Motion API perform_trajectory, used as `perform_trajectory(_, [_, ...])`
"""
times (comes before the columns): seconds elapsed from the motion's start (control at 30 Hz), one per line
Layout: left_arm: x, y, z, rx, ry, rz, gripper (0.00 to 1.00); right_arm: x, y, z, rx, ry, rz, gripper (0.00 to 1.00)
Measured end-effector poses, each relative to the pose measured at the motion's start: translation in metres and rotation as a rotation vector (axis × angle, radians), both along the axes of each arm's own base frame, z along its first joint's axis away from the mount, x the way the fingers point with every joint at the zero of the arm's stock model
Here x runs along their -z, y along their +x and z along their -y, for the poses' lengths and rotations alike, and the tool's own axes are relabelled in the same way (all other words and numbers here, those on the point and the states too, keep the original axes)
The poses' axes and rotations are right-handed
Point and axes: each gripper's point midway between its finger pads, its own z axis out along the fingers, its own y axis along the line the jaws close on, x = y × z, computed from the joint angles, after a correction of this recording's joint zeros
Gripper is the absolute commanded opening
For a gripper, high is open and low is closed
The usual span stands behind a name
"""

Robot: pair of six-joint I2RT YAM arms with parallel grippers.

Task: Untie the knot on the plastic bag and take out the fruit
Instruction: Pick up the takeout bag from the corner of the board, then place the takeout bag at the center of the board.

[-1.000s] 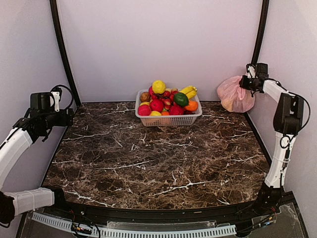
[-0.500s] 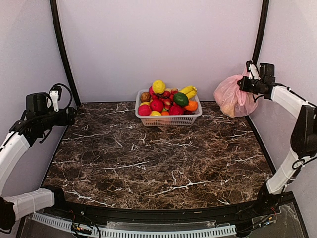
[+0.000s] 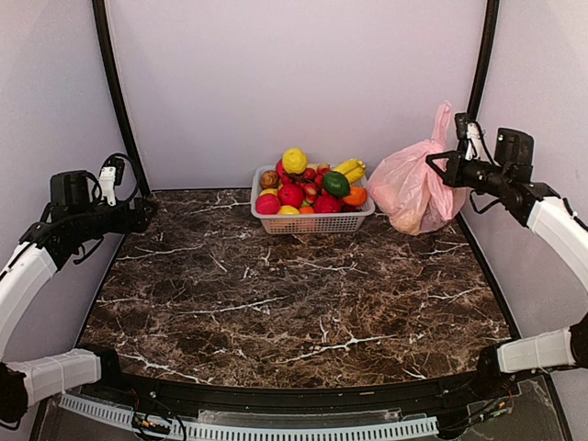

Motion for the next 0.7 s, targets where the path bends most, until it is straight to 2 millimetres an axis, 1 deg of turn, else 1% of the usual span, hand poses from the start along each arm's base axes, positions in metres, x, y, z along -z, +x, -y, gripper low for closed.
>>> perform_trajectory(0.07, [0.002,0.000,0.015,0.058,-0.013,-0.008,0.95,-0.007,-0.021,-0.014,-0.068,0.012,0.021,0.00])
perform_trajectory(0.13, [0.008,-0.002,0.037,0.139,-0.017,-0.026,0.96,-0.012,-0.042,-0.028,-0.141,0.025,0.042,0.00])
perform_trajectory(0.2, [0.016,-0.004,0.058,0.209,-0.012,-0.053,0.96,-0.014,-0.058,-0.043,-0.206,0.033,0.047,0.00])
perform_trajectory(0.3, [0.030,-0.008,0.083,0.292,-0.010,-0.101,0.97,-0.007,-0.079,-0.072,-0.320,0.036,0.013,0.00])
perform_trajectory(0.33, [0.033,-0.009,0.087,0.307,-0.011,-0.112,0.97,-0.004,-0.086,-0.081,-0.353,0.036,-0.001,0.00])
perform_trajectory(0.4, [0.036,-0.009,0.092,0.322,-0.014,-0.123,0.99,0.002,-0.099,-0.098,-0.421,0.039,-0.025,0.00])
perform_trajectory(0.47, [0.035,-0.010,0.093,0.323,-0.022,-0.123,0.99,0.005,-0.111,-0.113,-0.484,0.047,-0.045,0.00])
perform_trajectory(0.6, [0.022,-0.006,0.092,0.309,-0.035,-0.098,0.99,0.017,-0.133,-0.147,-0.604,0.047,-0.097,0.00])
perform_trajectory(0.7, [0.014,-0.002,0.089,0.287,-0.032,-0.074,0.99,0.036,-0.152,-0.177,-0.699,0.025,-0.156,0.00])
